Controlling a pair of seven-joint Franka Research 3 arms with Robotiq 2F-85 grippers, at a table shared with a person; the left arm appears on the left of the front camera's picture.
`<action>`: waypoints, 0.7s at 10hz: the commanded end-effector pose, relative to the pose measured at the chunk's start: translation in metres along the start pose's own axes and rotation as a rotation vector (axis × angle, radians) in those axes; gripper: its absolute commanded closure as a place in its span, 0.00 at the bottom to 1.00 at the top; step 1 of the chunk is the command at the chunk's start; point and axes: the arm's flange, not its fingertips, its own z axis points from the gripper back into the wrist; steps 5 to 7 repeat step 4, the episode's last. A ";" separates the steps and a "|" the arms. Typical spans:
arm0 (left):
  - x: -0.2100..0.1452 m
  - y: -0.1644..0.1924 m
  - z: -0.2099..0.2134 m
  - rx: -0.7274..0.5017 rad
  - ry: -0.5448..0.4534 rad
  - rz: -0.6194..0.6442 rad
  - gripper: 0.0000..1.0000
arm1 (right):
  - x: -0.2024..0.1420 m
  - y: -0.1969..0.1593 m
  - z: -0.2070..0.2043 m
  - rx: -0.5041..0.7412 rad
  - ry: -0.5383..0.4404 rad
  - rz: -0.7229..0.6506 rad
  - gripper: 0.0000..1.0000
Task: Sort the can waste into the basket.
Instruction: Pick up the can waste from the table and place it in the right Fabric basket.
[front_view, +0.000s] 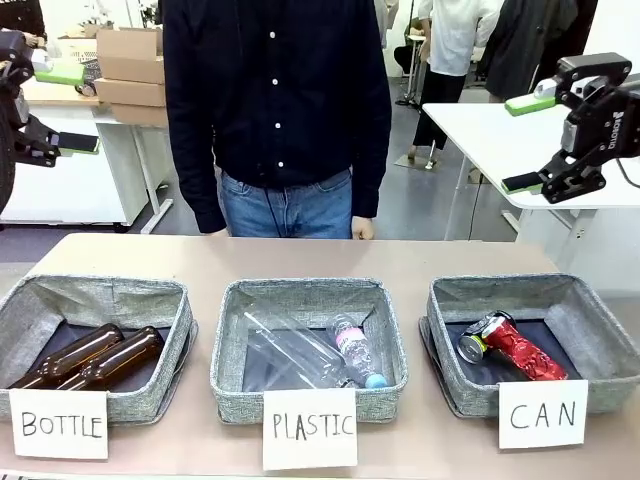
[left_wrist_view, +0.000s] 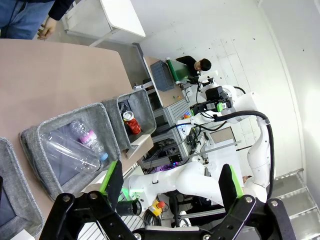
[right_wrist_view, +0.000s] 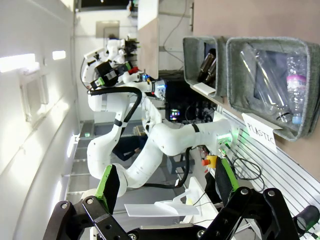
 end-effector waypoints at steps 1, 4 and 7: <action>0.003 0.001 0.000 -0.026 -0.009 -0.016 0.00 | 0.002 0.001 0.003 -0.007 0.010 0.025 0.00; 0.003 0.001 0.000 -0.026 -0.009 -0.016 0.00 | 0.002 0.001 0.003 -0.007 0.010 0.025 0.00; 0.003 0.001 0.000 -0.026 -0.009 -0.016 0.00 | 0.002 0.001 0.003 -0.007 0.010 0.025 0.00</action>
